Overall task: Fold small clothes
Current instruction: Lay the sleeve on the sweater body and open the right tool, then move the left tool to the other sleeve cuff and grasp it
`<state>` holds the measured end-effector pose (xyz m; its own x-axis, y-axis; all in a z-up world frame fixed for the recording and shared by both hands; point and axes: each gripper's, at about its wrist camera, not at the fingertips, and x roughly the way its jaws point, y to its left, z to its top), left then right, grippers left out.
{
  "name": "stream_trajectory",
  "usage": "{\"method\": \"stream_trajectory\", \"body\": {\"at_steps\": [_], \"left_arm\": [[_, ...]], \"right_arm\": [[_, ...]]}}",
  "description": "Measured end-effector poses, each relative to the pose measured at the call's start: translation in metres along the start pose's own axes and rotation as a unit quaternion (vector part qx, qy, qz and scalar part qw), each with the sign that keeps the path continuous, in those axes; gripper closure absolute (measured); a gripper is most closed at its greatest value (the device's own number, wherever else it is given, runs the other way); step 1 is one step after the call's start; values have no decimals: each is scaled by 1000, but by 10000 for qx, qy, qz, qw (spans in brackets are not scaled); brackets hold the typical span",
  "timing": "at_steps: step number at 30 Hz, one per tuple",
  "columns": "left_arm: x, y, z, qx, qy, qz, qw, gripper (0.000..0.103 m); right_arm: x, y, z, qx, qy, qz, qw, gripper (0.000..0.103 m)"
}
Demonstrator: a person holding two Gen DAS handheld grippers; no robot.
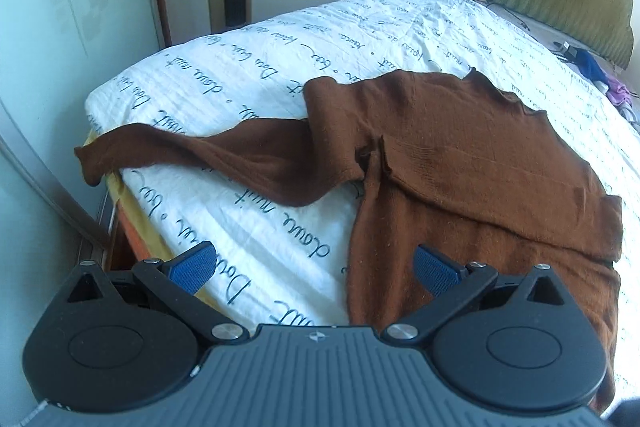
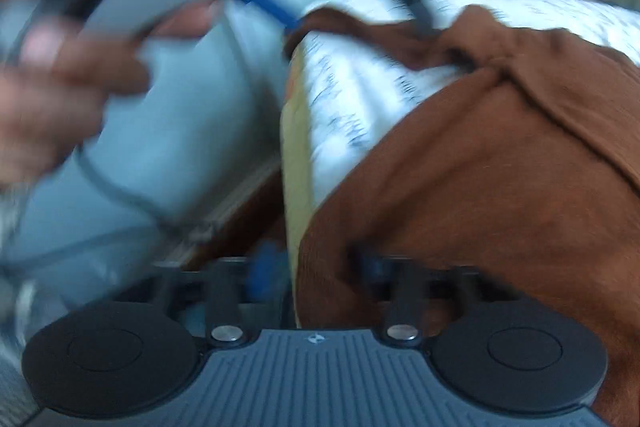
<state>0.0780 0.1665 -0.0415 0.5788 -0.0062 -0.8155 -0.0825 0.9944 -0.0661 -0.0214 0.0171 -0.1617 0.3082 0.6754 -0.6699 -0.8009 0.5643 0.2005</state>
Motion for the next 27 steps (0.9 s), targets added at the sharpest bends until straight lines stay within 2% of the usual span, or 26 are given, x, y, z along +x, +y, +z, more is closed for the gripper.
{"method": "stream_trajectory", "body": {"at_steps": [4, 5, 7, 9, 11, 13, 15, 16, 18, 19, 20, 22, 24, 25, 27], "left_arm": [[20, -13, 8, 145, 129, 65, 9998, 0], [25, -17, 8, 165, 163, 62, 9997, 0], [34, -28, 10, 240, 200, -43, 9995, 0], [41, -42, 14, 381, 170, -149, 9990, 0], [49, -63, 19, 603, 45, -251, 9979, 0], [64, -82, 26, 762, -42, -352, 9965, 0], [86, -98, 32, 867, 56, -268, 9959, 0], [101, -104, 34, 916, 165, -195, 9955, 0], [127, -109, 35, 996, 290, 180, 9944, 0], [140, -108, 34, 1021, 383, 359, 9934, 0], [144, -102, 33, 921, 302, 201, 9951, 0], [142, -91, 31, 761, 231, 66, 9968, 0], [134, -88, 30, 755, 330, 107, 9965, 0], [127, -86, 30, 710, 367, 94, 9968, 0], [117, -81, 28, 579, 278, -39, 9979, 0]], "right_arm": [[-45, -36, -1, 795, -549, 81, 9953, 33], [-61, -53, -7, 1066, -747, -86, 9915, 33], [-89, -86, -17, 1528, -1027, -736, 9802, 33], [-121, -132, -37, 2268, -1329, -1309, 9559, 33], [-152, -183, -58, 3010, -1697, -1784, 9213, 33], [-177, -236, -83, 3784, -1903, -1974, 8841, 31], [-185, -279, -103, 4313, -2068, -1481, 8656, 31], [-186, -293, -109, 4498, -2080, -1408, 8571, 32], [-186, -311, -117, 4548, -1902, -1862, 8499, 33], [-184, -320, -123, 4645, -1790, -2142, 8404, 34], [-186, -325, -132, 4699, -1966, -2044, 8359, 36], [-189, -322, -130, 4682, -1913, -2079, 8372, 36], [-194, -305, -123, 4443, -1867, -2398, 8428, 33], [-195, -295, -120, 4316, -1907, -2411, 8481, 33], [-192, -280, -110, 4102, -2099, -2110, 8621, 32]]}}
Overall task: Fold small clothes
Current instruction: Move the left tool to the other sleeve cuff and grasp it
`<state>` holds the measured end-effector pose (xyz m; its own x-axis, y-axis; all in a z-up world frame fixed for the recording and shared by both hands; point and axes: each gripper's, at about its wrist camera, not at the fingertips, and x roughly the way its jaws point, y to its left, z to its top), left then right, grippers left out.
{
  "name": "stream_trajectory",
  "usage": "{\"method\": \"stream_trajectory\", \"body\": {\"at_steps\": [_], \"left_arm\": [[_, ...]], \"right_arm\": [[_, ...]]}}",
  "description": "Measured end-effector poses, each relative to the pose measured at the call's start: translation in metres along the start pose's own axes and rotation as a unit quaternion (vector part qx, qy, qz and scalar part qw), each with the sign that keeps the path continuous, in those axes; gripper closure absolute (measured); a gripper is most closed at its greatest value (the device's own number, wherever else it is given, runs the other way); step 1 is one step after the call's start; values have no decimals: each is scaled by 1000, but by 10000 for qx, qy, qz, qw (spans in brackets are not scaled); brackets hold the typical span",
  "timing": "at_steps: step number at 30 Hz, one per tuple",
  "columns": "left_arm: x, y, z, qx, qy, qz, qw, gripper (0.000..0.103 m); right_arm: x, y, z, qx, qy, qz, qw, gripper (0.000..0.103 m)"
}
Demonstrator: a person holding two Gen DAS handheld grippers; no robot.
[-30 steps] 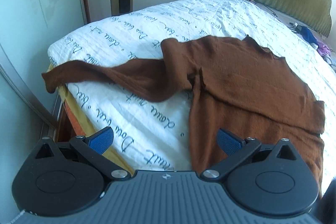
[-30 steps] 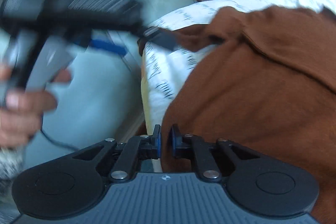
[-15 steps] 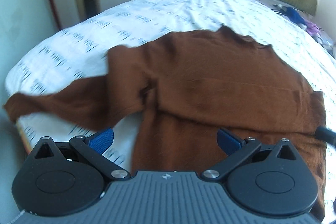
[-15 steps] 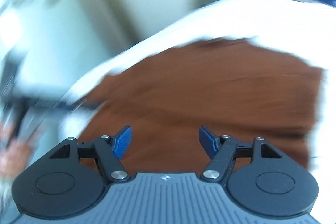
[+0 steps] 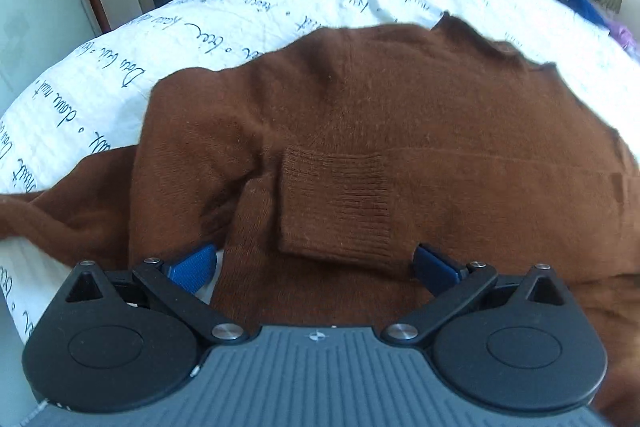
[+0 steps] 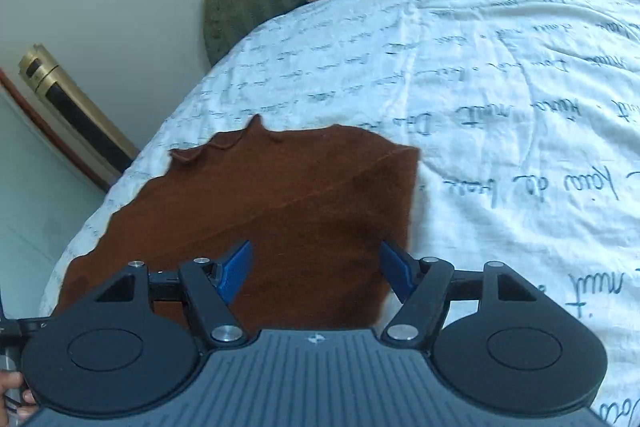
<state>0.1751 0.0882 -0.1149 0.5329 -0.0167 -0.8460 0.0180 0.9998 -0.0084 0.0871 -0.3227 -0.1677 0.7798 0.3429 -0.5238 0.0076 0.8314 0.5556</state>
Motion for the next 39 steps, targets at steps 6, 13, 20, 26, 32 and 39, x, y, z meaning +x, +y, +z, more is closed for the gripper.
{"method": "stream_trajectory", "body": {"at_steps": [6, 13, 20, 26, 32, 39], "left_arm": [[17, 15, -4, -96, -72, 94, 9999, 0], [-27, 64, -22, -531, -395, 100, 9978, 0], [-41, 191, -44, -1845, -352, -153, 9821, 0], [-31, 308, -57, -3655, -219, -1096, 9241, 0], [-27, 376, -62, -4339, -18, -899, 8965, 0], [-9, 404, -44, -4274, 481, -329, 9022, 0]], "right_arm": [[45, 42, -21, -668, 471, -325, 9961, 18], [26, 63, -42, -631, 285, -592, 9958, 15], [15, 76, -64, -619, 95, 10, 9980, 14], [19, 98, -72, -809, 242, 202, 9962, 14], [14, 120, -74, -1251, 199, 441, 9910, 14], [24, 120, -80, -1106, 302, 426, 9925, 14]]}}
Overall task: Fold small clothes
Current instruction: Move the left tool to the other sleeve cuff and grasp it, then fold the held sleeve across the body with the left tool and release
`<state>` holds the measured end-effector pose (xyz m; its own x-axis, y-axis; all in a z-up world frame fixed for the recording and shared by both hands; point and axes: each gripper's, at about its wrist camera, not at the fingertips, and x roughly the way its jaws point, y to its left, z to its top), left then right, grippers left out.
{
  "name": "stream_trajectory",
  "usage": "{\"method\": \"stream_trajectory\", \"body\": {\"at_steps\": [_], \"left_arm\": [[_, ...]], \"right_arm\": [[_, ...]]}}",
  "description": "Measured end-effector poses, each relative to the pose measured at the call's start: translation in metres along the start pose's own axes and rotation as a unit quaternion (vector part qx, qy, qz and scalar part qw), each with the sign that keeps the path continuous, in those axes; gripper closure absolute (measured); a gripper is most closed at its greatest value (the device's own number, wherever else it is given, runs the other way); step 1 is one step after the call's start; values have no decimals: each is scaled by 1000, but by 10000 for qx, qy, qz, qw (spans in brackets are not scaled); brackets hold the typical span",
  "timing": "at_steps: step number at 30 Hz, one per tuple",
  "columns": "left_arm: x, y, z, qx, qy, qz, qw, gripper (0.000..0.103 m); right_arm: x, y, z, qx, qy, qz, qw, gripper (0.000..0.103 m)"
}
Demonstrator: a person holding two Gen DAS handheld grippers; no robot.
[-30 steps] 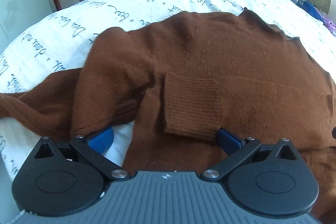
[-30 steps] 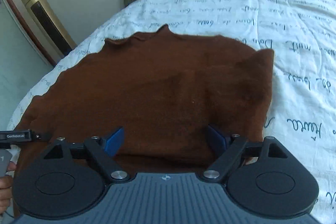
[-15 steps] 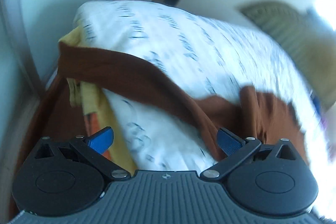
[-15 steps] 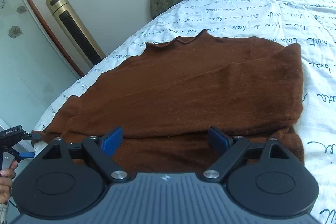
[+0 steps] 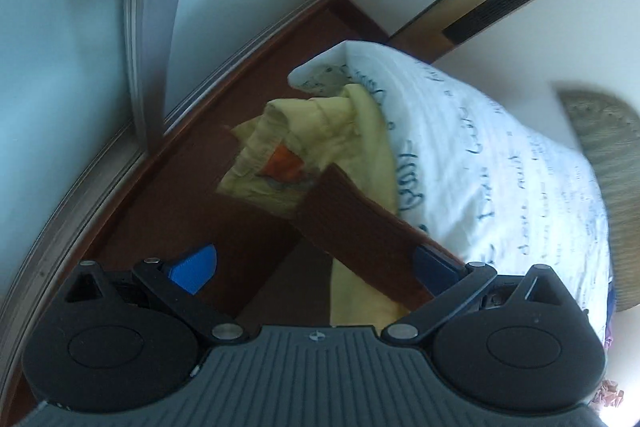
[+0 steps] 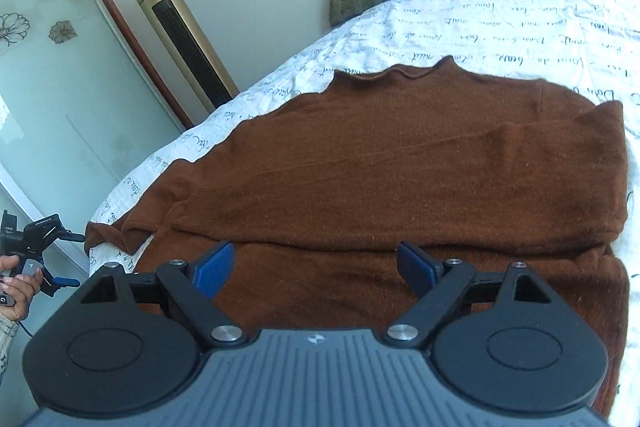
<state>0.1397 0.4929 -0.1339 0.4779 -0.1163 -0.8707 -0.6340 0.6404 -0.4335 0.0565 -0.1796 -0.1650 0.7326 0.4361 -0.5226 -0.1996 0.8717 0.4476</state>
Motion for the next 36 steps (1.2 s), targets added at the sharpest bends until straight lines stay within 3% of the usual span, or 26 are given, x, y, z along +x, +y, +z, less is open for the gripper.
{"method": "stream_trajectory", "body": {"at_steps": [5, 9, 12, 18, 22, 27, 31, 36], "left_arm": [[-2, 8, 10, -196, 122, -107, 9997, 0], [4, 12, 15, -534, 434, -614, 9957, 0], [6, 12, 14, -657, 579, -855, 9925, 8], [17, 25, 8, -1107, 812, -1518, 9788, 14], [21, 32, 4, -1282, 721, -1812, 9724, 40], [22, 34, 3, -1346, 461, -1845, 9725, 53], [14, 33, -3, -1227, 169, -1818, 9755, 86], [-3, 25, -10, -831, -330, -1689, 9816, 93]], "right_arm": [[2, 5, 0, -42, 34, 65, 10000, 14], [6, 2, -1, 49, 73, 47, 10000, 14], [9, -1, -4, 137, 132, 22, 9998, 14], [7, -3, -6, 175, 121, 32, 9998, 14], [5, -6, -7, 226, 86, 11, 9997, 14], [5, -5, -8, 250, 103, 6, 9996, 14], [3, -1, -8, 188, 72, 0, 9998, 14], [0, -3, -7, 251, 17, -58, 9997, 14]]}}
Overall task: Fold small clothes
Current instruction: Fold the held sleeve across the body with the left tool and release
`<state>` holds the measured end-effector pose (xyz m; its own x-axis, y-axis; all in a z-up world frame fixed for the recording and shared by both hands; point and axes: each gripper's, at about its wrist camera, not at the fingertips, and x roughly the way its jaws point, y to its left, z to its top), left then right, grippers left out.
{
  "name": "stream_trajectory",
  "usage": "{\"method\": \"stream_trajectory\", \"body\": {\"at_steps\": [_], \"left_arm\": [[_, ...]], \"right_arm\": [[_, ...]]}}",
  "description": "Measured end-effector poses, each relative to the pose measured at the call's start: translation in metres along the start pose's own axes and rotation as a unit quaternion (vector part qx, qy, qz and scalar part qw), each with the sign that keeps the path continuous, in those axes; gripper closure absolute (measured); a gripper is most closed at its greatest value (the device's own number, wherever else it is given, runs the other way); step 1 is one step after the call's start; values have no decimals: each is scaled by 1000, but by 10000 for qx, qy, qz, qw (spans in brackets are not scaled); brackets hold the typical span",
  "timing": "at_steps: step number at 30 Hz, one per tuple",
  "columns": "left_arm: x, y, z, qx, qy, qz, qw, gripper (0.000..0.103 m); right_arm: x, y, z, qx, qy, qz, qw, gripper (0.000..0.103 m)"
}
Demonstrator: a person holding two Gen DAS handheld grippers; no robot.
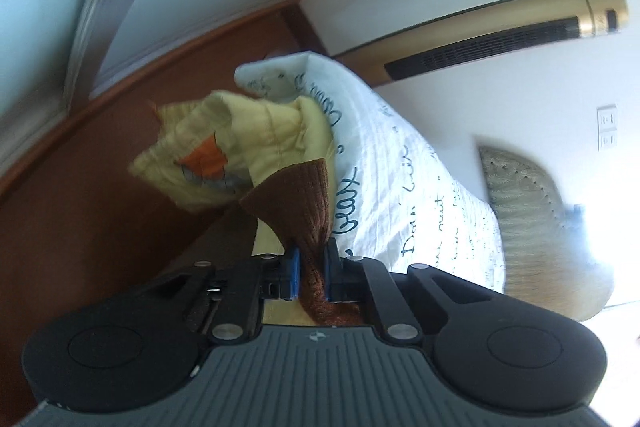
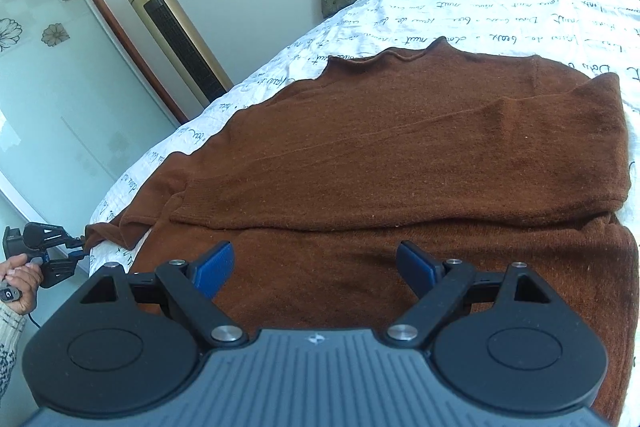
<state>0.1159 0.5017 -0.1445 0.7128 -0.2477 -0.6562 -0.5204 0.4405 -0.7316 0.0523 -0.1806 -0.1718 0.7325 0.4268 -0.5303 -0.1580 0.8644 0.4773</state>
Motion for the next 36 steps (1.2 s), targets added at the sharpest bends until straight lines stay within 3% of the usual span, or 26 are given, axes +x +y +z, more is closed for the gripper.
{"method": "stream_trajectory", "body": {"at_steps": [3, 5, 11, 16, 19, 25, 30, 31, 36], "left_arm": [[-22, -24, -14, 742, -496, 33, 9960, 93], [-39, -41, -25, 1168, -898, -70, 9891, 93], [-84, -111, -55, 2655, -1873, -269, 9453, 94], [-65, -185, -77, 3352, -1461, -820, 9271, 94], [-29, -223, -105, 3761, -1046, -1038, 9148, 94], [57, -280, -186, 4493, -358, -1140, 8853, 93], [86, -318, -271, 5137, -102, -1368, 8469, 93], [88, -325, -291, 5301, -35, -1453, 8354, 93], [119, -339, -382, 5852, 745, -1738, 7885, 93]], "right_arm": [[-6, -1, 2, 71, -75, 19, 9999, 14], [-9, 0, 3, 78, -117, 16, 9999, 14], [-9, 11, 0, -174, 113, -48, 9998, 14], [4, 39, -16, -811, 485, -65, 9955, 14], [10, 47, -28, -800, 669, -52, 9945, 14], [-1, 46, -37, -565, 571, -69, 9967, 14], [-16, 39, -40, -385, 424, -133, 9983, 14], [-18, 36, -41, -341, 411, -144, 9985, 14], [-28, 22, -40, -172, 249, -695, 9971, 14]]}}
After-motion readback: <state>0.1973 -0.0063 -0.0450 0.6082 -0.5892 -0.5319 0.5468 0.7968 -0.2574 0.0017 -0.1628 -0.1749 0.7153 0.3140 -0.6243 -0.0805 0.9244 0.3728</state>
